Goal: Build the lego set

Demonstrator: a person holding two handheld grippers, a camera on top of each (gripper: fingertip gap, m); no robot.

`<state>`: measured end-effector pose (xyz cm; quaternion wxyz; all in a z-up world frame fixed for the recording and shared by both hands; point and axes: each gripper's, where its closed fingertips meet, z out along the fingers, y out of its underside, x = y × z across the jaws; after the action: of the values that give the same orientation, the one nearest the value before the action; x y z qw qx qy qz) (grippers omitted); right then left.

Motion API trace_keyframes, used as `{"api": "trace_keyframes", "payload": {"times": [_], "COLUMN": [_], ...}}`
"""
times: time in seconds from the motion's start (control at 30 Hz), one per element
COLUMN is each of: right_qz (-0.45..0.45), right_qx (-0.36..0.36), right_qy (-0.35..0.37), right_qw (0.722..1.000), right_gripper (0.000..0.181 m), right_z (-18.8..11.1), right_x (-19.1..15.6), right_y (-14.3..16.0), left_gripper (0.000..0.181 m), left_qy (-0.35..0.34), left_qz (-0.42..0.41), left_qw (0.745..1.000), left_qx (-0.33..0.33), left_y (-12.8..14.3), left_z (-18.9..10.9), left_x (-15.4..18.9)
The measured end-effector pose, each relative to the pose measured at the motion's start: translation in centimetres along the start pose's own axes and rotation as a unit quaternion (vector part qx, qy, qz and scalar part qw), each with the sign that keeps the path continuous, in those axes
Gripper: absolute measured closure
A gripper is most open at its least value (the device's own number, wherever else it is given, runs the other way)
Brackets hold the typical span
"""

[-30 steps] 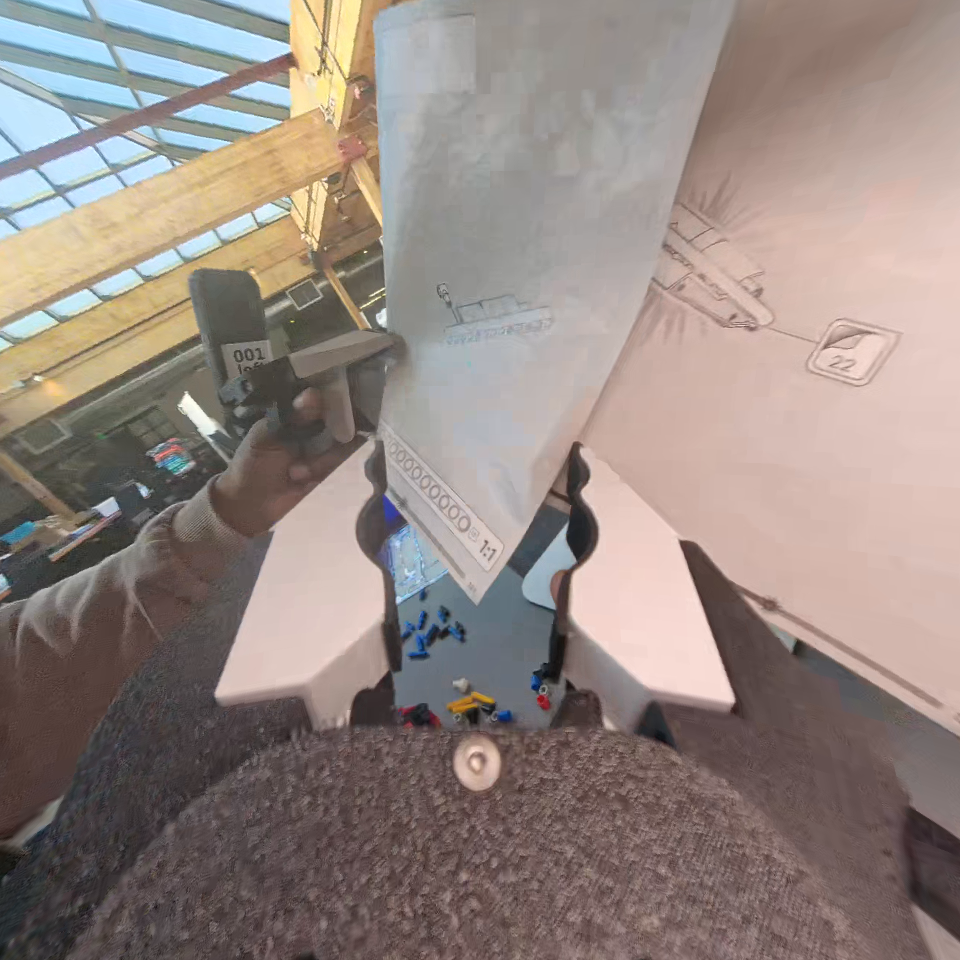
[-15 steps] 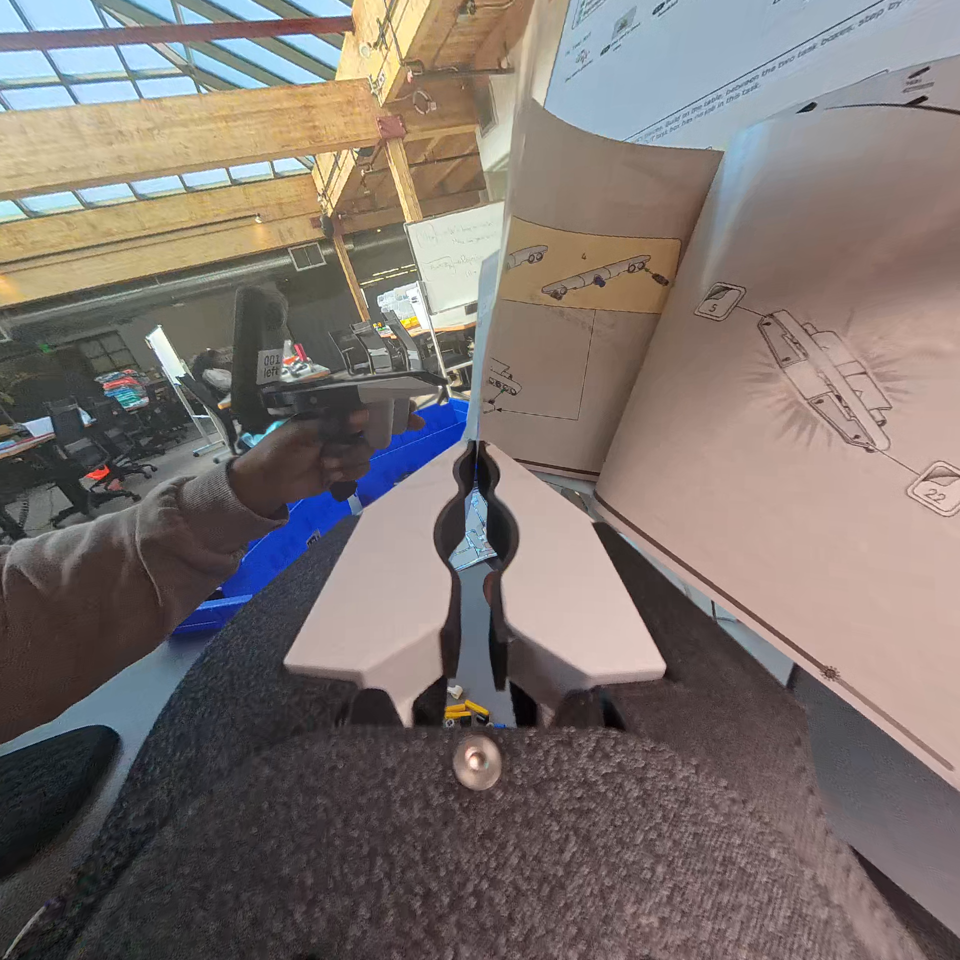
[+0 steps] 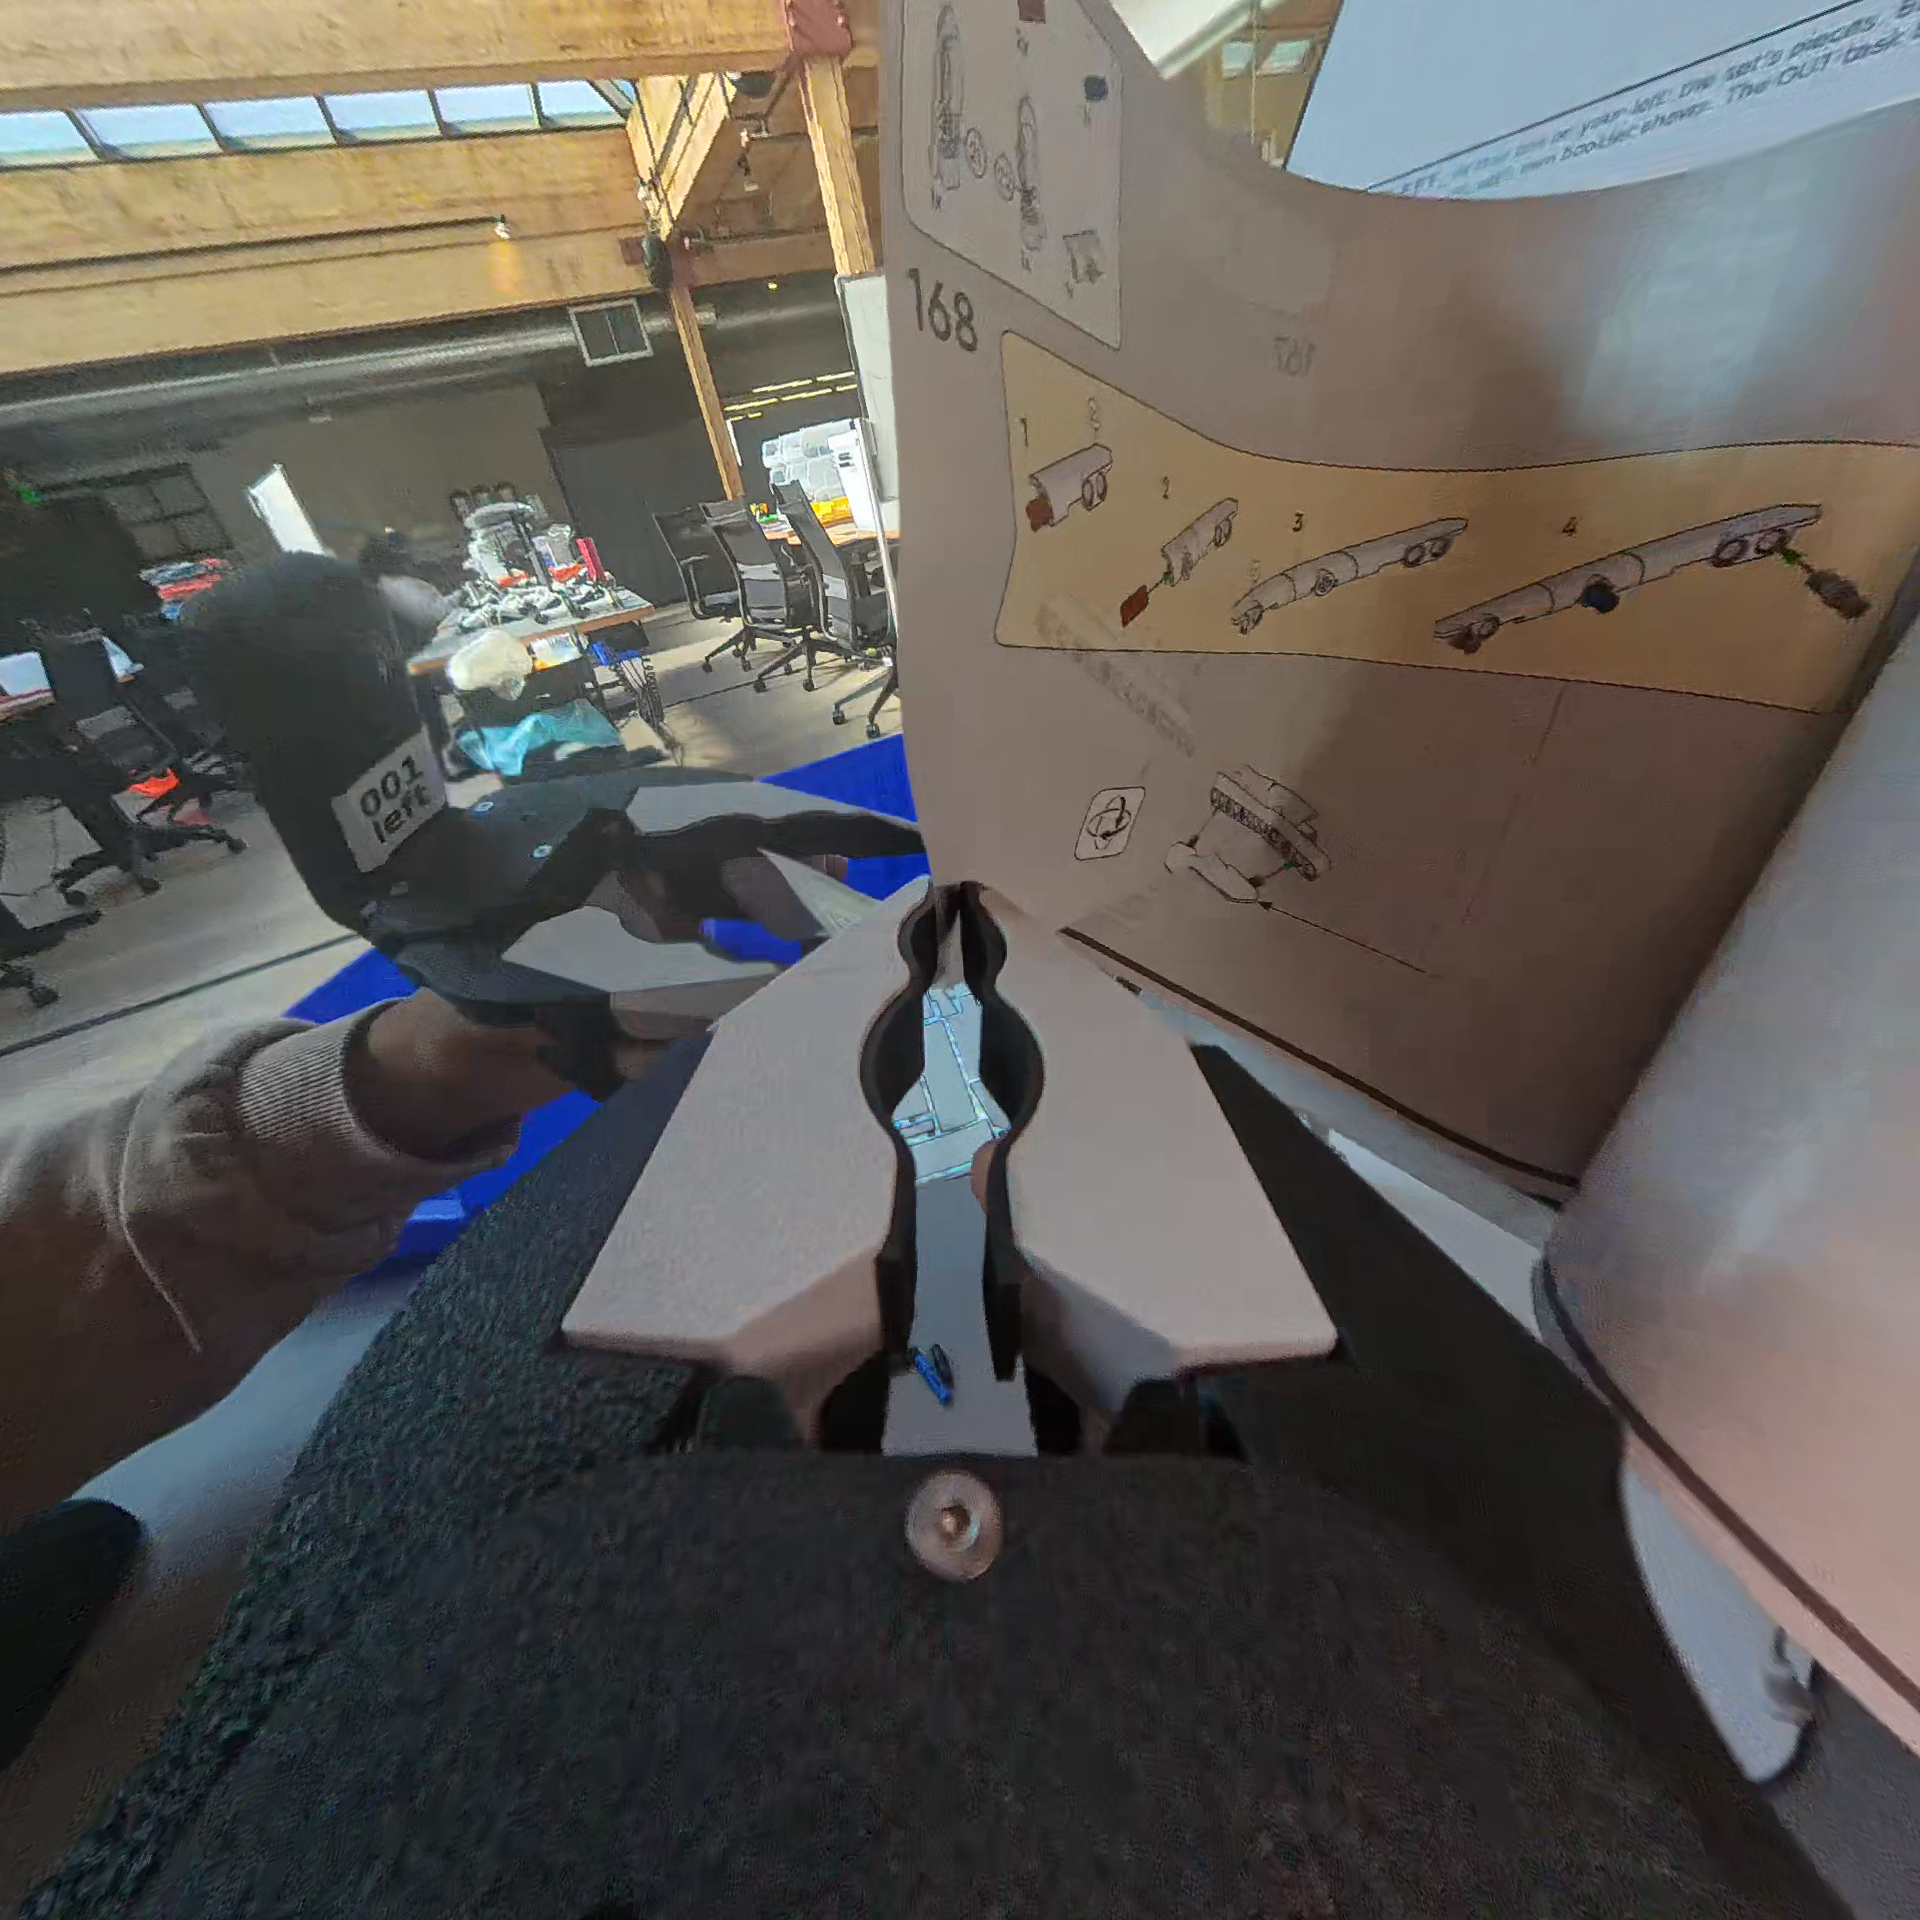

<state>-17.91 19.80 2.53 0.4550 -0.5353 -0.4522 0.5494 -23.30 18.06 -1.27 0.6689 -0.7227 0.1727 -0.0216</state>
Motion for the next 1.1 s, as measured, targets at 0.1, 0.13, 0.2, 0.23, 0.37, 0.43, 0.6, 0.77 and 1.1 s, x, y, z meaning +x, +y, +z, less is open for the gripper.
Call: {"api": "trace_keyframes", "payload": {"times": [0.1,0.13,0.2,0.23,0.37,0.43,0.6,0.77,1.1], "right_qz": [-0.013,-0.021,-0.053,-0.079,-0.127,-0.129,-0.11,-0.096,0.055], "right_qx": [-0.005,-0.008,-0.03,-0.042,-0.03,-0.01,-0.023,-0.052,-0.019], "right_qy": [0.008,0.011,0.02,0.029,0.041,0.031,0.095,0.233,0.331], "right_qw": [1.0,1.0,0.998,0.996,0.991,0.991,0.989,0.966,0.942], "right_gripper": [0.181,0.18,0.177,0.175,0.139,0.128,0.129,0.133,0.082], "right_z": [2.2,3.1,4.7,5.3,5.6,4.6,1.8,-1.9,-7.2], "right_x": [-0.7,-1.2,-2.1,-2.4,-3.5,-3.9,0.6,7.5,15.6], "right_y": [-0.5,-0.6,-0.5,-0.4,-1.4,-2.0,-0.2,2.7,5.5], "left_gripper": [0.117,0.118,0.136,0.145,0.165,0.175,0.174,0.171,0.169], "left_qy": [-0.023,-0.035,-0.071,-0.079,-0.074,-0.081,-0.066,-0.056,-0.058], "left_qz": [0.037,0.035,0.018,-0.001,-0.079,-0.113,-0.235,-0.308,-0.36], "left_qw": [0.999,0.999,0.996,0.994,0.986,0.982,0.959,0.938,0.921], "left_qx": [0.01,0.018,0.055,0.074,0.124,0.129,0.146,0.15,0.138], "left_y": [0.3,0.2,-0.7,-1.0,-0.8,0.0,1.7,3.0,3.7], "left_z": [0.8,1.2,1.4,1.4,0.9,0.3,-0.5,-0.3,-0.3], "left_x": [0.6,0.4,-0.6,-1.0,-2.3,-3.2,-5.0,-5.9,-6.4]}}
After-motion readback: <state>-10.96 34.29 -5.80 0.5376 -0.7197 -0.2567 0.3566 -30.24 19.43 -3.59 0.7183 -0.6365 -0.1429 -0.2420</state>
